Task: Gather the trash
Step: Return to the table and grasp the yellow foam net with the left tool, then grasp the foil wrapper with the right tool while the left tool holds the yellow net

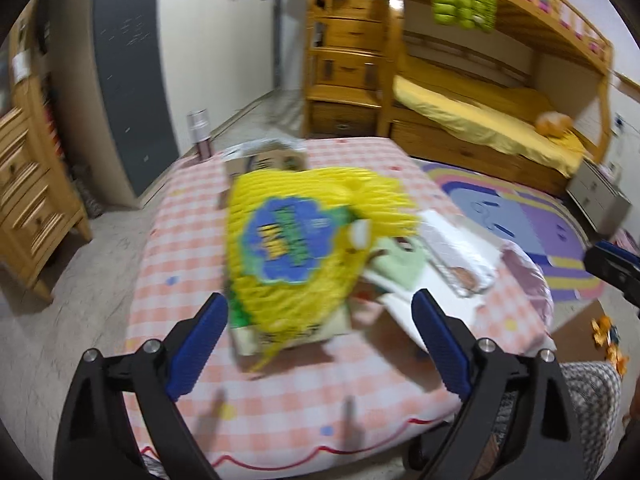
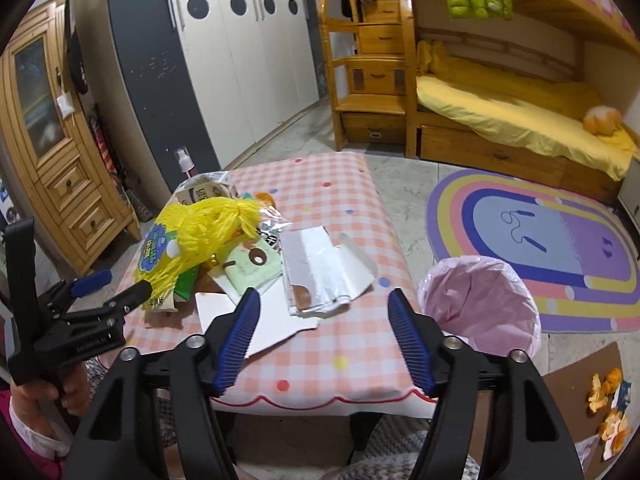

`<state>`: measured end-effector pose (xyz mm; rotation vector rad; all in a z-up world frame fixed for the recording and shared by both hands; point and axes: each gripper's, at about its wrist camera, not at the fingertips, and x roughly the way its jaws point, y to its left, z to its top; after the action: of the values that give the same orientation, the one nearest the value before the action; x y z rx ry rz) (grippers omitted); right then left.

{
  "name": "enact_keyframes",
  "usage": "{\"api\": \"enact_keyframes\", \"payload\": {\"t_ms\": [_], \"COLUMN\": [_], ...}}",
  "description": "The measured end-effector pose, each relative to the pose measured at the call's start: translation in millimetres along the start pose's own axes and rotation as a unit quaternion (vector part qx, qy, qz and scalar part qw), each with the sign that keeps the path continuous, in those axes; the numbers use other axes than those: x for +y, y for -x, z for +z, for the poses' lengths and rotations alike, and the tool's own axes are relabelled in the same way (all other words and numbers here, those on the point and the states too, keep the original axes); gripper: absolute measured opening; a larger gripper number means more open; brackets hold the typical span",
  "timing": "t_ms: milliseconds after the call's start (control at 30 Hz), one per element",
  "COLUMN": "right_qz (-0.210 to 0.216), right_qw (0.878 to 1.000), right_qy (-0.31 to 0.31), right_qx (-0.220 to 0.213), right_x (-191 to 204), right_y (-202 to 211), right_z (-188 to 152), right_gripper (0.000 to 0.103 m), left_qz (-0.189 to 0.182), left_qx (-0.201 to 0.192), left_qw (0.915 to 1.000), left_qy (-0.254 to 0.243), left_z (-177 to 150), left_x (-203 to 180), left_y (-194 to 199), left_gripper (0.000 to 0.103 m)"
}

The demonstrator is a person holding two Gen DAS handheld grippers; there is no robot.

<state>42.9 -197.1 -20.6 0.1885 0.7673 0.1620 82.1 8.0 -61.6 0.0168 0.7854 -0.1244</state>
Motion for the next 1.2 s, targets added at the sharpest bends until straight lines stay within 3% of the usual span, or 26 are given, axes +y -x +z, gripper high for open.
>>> {"api": "enact_keyframes", "payload": {"t_ms": [133,300,500,600,700,800,833,867,1000,1200], "right_qz": [-0.003,-0.003,-0.003,-0.001,0.0,0.0,0.0,0.0,-0.001,-0.003], "right_qw": [1.0,1.0,1.0,1.0,1.0,1.0,1.0,1.0,1.0,1.0], "right_qy": [0.009,0.004,-0.001,0.0,0.004,0.005,0.005,0.007,0.009,0.006], "right_qx": [0.005,0.012,0.017,0.019,0.021,0.017,0.014,0.01,-0.001,0.0], "right_x": [8.8,7.5,4.3,4.7,7.1,8.5,9.0,10.0,9.8,6.5], "right_y": [-7.7,-12.7,-17.7,-18.2,-19.1,-18.1,-17.1,-15.8,-10.1,-13.7], "right_z": [1.6,1.5,0.5,-0.3,-2.0,-2.5,-2.1,-2.0,-1.3,-3.6], "right_gripper": [0.074,0.074,0.075,0.075,0.075,0.075,0.075,0.075,0.075,0.078], "left_qz": [0.014,0.05,0.064,0.072,0.042,0.024,0.017,0.012,-0.032,-0.047], "left_qx": [0.009,0.014,0.029,0.033,0.027,0.018,0.014,0.01,-0.027,-0.053], "left_qw": [0.9999,0.9965,0.993,0.9931,0.9968,0.9986,0.9991,0.9995,0.9986,0.9953], "left_qy": [0.002,-0.065,-0.095,-0.087,-0.062,-0.043,-0.035,-0.027,0.032,0.066], "left_z": [-3.5,-0.9,4.2,5.6,11.2,18.2,21.5,24.4,39.6,44.5], "left_x": [12.7,-2.6,-11.4,-9.6,-2.6,6.1,10.1,12.6,40.7,51.0], "left_y": [-12.4,-32.4,-58.4,-65.3,-58.7,-50.2,-46.7,-44.1,-10.4,26.0], "left_gripper": [0.09,0.09,0.087,0.074,0.058,0.031,0.017,0.011,0.009,0.009]}}
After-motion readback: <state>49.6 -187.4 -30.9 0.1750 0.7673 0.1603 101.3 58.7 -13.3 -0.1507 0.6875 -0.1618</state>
